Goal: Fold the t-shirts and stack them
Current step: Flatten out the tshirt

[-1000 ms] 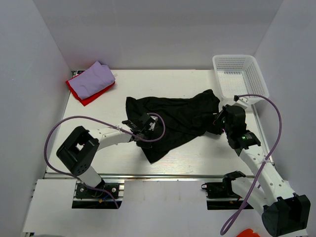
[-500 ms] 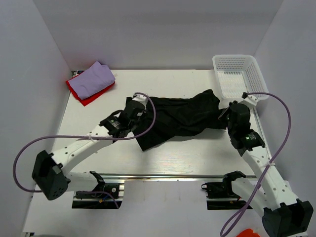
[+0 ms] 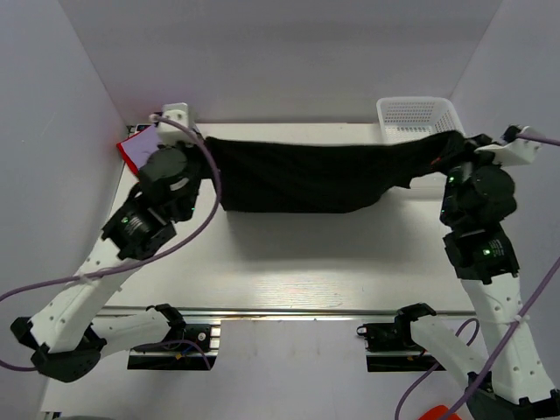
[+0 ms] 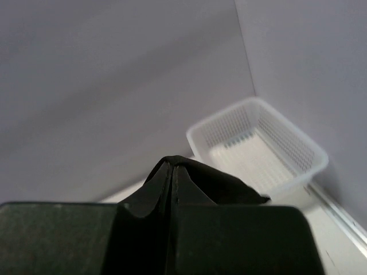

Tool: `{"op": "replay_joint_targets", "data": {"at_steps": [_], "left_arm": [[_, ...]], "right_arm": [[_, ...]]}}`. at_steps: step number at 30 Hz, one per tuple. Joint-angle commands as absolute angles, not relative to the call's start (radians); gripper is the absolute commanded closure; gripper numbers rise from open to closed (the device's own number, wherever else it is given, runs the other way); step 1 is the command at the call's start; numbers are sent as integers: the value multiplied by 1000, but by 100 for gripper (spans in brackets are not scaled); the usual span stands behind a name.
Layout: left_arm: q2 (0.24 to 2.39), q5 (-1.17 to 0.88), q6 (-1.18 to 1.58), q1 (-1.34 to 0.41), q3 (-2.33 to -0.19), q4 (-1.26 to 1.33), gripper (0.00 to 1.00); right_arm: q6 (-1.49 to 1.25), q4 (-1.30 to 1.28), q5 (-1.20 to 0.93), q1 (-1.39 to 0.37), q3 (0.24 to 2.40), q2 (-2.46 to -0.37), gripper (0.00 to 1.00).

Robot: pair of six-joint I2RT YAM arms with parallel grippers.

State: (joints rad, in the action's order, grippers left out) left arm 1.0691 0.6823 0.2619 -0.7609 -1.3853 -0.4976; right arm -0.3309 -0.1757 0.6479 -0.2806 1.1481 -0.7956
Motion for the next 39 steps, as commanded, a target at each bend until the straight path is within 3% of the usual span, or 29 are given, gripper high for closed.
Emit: {"op": "replay_joint_targets", "data": {"at_steps": [1,8,22,30,35,39], "left_arm": [[990,717,68,-756,-1468,-368,100],[930,707,-61,-756,-1653,-367,100],[793,316,-95,-747,-1916,-508,100],[844,339,-95,-747,-1922,-529,100],[876,532,-126,-761,-1720,-385,100],[951,829,-179,-755,-1482,-165,100]], "right_arm": [[-213,-67,626,-275,1281,-795,100],[-86,-94,545,-281,1520,-793,100],[-74,-291,170,-279,1911,-716,100],[-34,-247,153,-278,1823,-675,100],[-12,-140,227,-282,1630,-722,100],[-29,-11,271,-278,1421,-828,100]]}}
